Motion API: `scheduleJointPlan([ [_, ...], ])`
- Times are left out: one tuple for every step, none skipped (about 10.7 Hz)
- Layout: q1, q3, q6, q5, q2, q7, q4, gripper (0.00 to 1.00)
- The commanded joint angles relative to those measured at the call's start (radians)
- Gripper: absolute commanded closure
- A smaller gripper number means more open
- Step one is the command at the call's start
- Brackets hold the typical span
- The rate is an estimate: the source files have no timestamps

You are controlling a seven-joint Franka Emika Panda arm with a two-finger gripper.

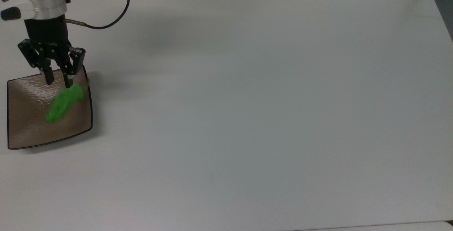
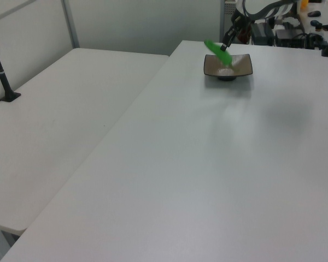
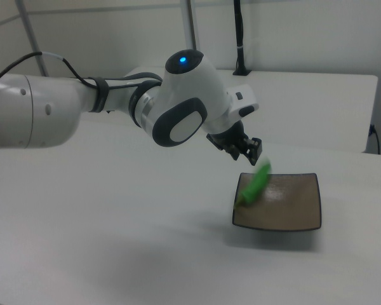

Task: Chili peppers are placed on a ceramic plate
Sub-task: 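Open the gripper to release the chili pepper onto the plate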

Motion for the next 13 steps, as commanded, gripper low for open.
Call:
scheduleJointPlan([
  [0.010,-0.011,0.008,0.020,0.014,0.016,0.021,0.00],
  [0.010,-0.011,0.005,0.021,0.014,0.016,0.021,0.00],
  [0.014,-0.009,-0.010,0.021,0.008,0.024,0.021,0.00],
  [0.017,-0.008,-0.024,0.018,-0.004,0.069,0.015,0.00],
  [0.019,0.001,-0.085,0.004,-0.012,0.128,0.019,0.00],
  [0.021,0.007,-0.160,-0.003,-0.041,0.154,0.021,0.00],
  [0.021,0.027,-0.263,-0.023,-0.079,0.157,0.020,0.00],
  [0.011,0.049,-0.403,-0.028,-0.119,0.157,0.021,0.00],
  [0.010,0.070,-0.510,-0.028,-0.168,0.159,0.020,0.00],
  [0.007,0.098,-0.602,-0.028,-0.210,0.185,0.015,0.00],
  [-0.005,0.145,-0.677,-0.036,-0.239,0.250,0.013,0.00],
  [-0.013,0.223,-0.722,-0.118,-0.262,0.322,0.010,0.00],
  [-0.022,0.312,-0.748,-0.232,-0.274,0.411,-0.006,0.00],
])
